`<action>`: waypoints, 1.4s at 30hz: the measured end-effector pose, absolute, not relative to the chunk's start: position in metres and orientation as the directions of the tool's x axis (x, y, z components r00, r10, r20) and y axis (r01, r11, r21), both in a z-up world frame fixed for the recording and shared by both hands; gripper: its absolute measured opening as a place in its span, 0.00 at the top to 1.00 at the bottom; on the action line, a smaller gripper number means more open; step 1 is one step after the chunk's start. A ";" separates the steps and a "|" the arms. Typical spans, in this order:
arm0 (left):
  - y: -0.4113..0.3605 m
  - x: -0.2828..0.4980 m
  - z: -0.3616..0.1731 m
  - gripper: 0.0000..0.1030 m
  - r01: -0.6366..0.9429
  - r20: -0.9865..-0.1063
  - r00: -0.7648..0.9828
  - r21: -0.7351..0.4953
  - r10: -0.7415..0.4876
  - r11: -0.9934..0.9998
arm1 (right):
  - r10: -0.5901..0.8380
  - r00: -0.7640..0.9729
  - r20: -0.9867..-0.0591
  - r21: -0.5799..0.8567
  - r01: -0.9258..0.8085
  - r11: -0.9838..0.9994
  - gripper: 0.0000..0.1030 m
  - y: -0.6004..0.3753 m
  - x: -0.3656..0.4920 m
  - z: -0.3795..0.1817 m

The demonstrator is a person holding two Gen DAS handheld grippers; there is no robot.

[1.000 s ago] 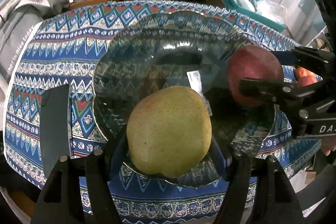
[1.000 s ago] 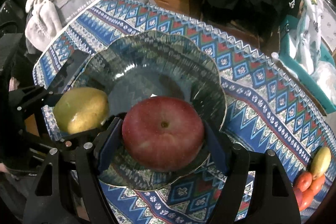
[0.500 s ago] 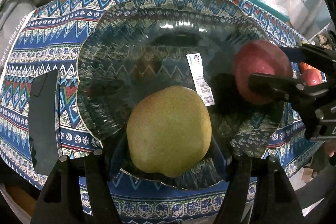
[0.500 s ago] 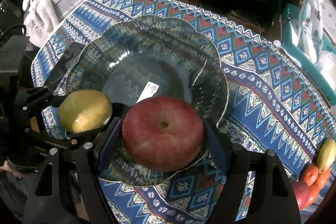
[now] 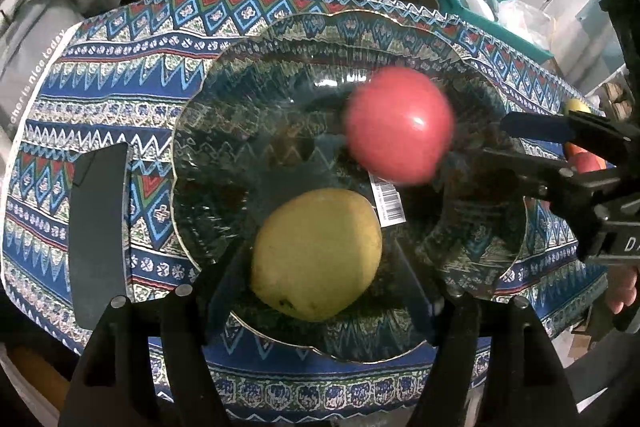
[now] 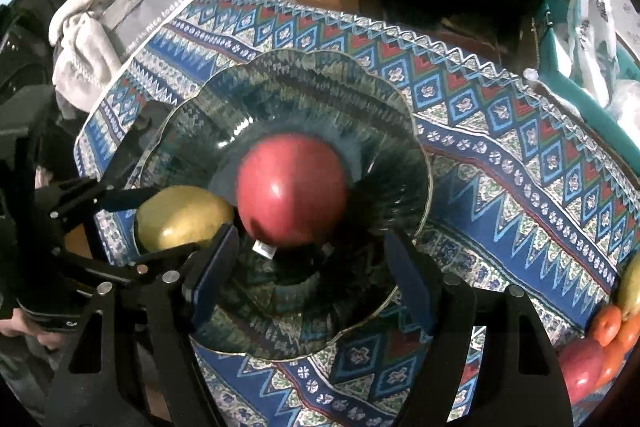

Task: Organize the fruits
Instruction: 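Open both tools to drop the pear and apple into the bowl, then move both tools back toward the remaining fruit pile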

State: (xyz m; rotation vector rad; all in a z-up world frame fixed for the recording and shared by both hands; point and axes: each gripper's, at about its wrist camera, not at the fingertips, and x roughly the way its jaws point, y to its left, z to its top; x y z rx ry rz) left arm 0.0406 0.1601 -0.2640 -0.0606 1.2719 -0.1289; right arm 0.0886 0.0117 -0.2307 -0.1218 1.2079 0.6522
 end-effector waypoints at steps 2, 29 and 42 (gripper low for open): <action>0.160 0.040 -0.259 0.28 0.063 -0.945 0.303 -0.112 -0.126 0.992 | 0.404 0.201 -0.892 0.251 -0.523 0.814 0.25 0.009 0.088 -0.229; 0.062 0.047 -0.191 0.21 0.218 -0.905 0.387 -0.096 -0.176 0.971 | 0.225 0.429 -0.875 0.026 -0.423 0.906 0.22 -0.084 0.065 -0.161; 0.007 0.047 -0.184 0.21 0.292 -0.907 0.371 -0.088 -0.198 0.952 | 0.169 0.470 -0.866 0.031 -0.288 0.957 0.19 -0.162 0.052 -0.142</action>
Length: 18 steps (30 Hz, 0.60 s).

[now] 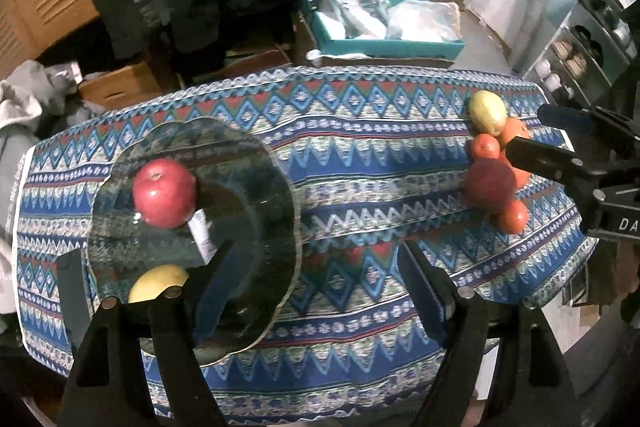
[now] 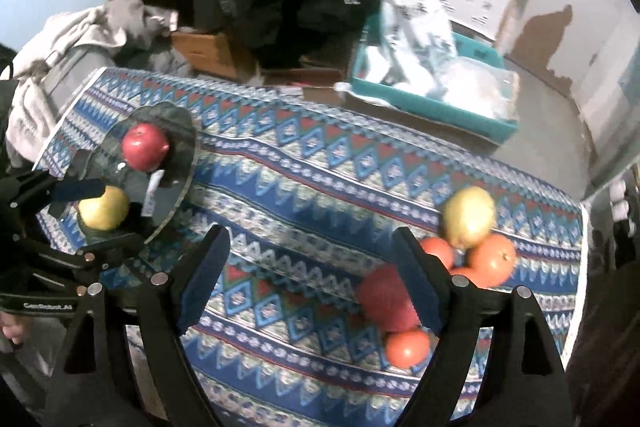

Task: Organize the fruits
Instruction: 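Move both tools back toward the remaining fruit pile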

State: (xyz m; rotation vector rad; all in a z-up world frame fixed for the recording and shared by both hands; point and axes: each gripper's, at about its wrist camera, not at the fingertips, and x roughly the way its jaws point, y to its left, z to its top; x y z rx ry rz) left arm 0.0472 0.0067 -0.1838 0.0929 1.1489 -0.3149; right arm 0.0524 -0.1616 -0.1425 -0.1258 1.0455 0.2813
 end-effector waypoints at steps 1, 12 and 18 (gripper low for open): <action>0.001 0.047 -0.183 0.21 0.302 -0.907 0.372 -0.084 -0.199 0.950 | 0.167 0.471 -0.866 0.031 -0.282 0.959 0.19 -0.167 0.052 -0.142; -0.051 0.043 -0.176 0.21 0.381 -0.906 0.367 -0.061 -0.212 0.923 | 0.126 0.482 -0.867 0.043 -0.179 0.983 0.19 -0.231 0.038 -0.147; -0.082 0.041 -0.177 0.16 0.421 -0.903 0.374 -0.040 -0.214 0.906 | 0.095 0.488 -0.868 0.042 -0.118 0.992 0.19 -0.266 0.027 -0.149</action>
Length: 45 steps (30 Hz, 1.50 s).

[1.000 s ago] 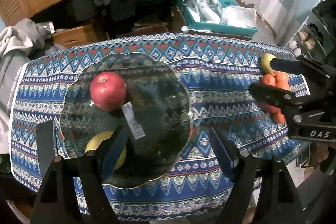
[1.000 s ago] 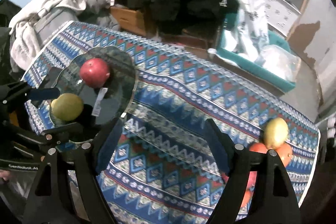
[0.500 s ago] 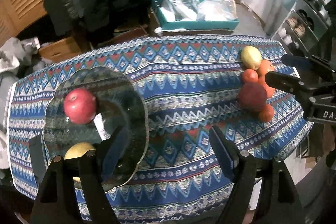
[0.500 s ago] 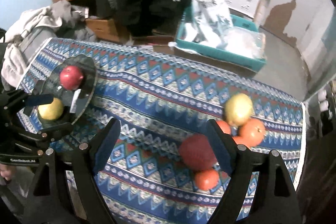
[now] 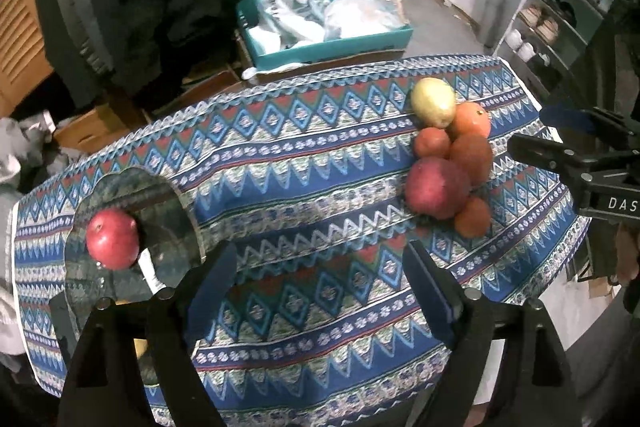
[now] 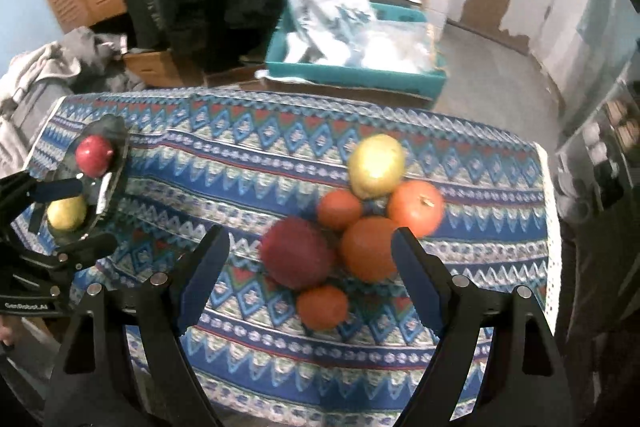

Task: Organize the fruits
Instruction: 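Move both tools back toward the remaining fruit pile, then grasp a red apple with the left tool while the right tool reaches a large orange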

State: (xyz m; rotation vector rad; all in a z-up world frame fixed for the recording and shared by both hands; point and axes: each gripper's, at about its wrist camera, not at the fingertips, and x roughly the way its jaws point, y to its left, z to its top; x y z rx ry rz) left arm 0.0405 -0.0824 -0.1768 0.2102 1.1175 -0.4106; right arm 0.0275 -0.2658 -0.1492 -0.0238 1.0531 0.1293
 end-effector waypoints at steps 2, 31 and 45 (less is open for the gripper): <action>-0.093 0.041 -0.179 0.16 0.438 -0.907 0.361 -0.039 -0.216 0.898 | 0.088 0.487 -0.869 0.044 -0.101 0.994 0.19 -0.276 0.025 -0.152; -0.202 0.072 -0.246 0.16 0.516 -0.944 0.156 -0.173 -0.291 0.839 | 0.067 0.381 -0.922 0.105 0.080 0.991 0.19 -0.363 0.019 -0.207; -0.222 0.090 -0.282 0.16 0.494 -0.953 0.063 -0.228 -0.296 0.839 | 0.101 0.341 -0.935 0.151 0.125 0.981 0.19 -0.381 0.022 -0.236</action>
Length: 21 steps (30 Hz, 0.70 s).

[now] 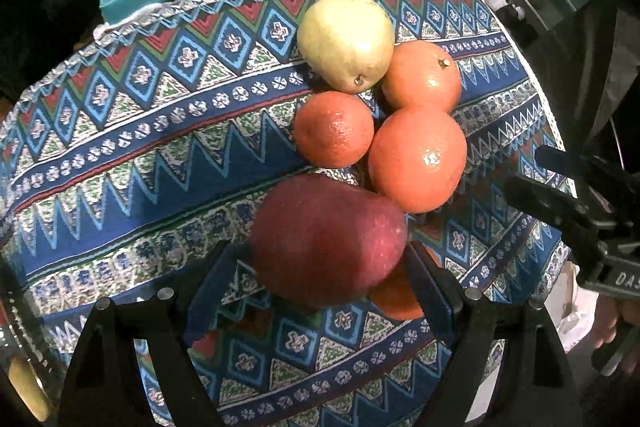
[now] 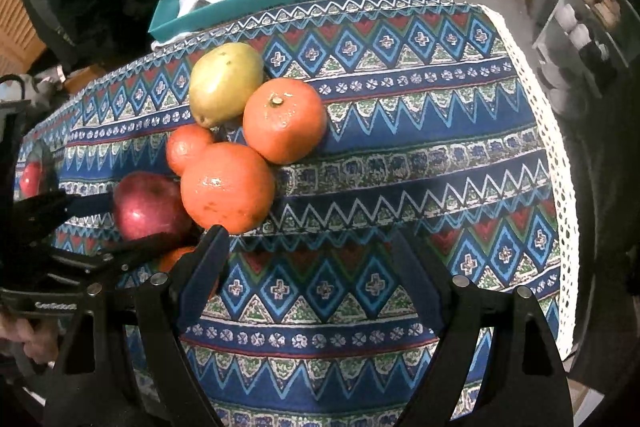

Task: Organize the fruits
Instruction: 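Grasp a red apple with the left tool while the right tool reaches a large orange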

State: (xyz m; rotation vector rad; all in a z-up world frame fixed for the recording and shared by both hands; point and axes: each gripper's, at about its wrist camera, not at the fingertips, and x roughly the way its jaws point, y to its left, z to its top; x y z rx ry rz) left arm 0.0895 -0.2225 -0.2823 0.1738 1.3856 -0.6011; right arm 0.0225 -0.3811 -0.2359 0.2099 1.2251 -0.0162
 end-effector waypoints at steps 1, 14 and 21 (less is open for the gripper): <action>-0.223 0.091 -0.285 0.16 0.490 -0.953 0.056 -0.235 -0.299 0.840 | 0.103 0.342 -0.934 0.153 0.122 0.981 0.19 -0.381 0.023 -0.236; -0.226 0.095 -0.298 0.22 0.453 -0.937 0.023 -0.301 -0.349 0.839 | 0.117 0.341 -0.933 0.168 0.124 0.978 0.19 -0.382 0.027 -0.239; -0.215 0.091 -0.286 0.23 0.475 -0.945 0.088 -0.239 -0.316 0.847 | 0.144 0.353 -0.924 0.187 0.090 0.978 0.19 -0.373 0.031 -0.236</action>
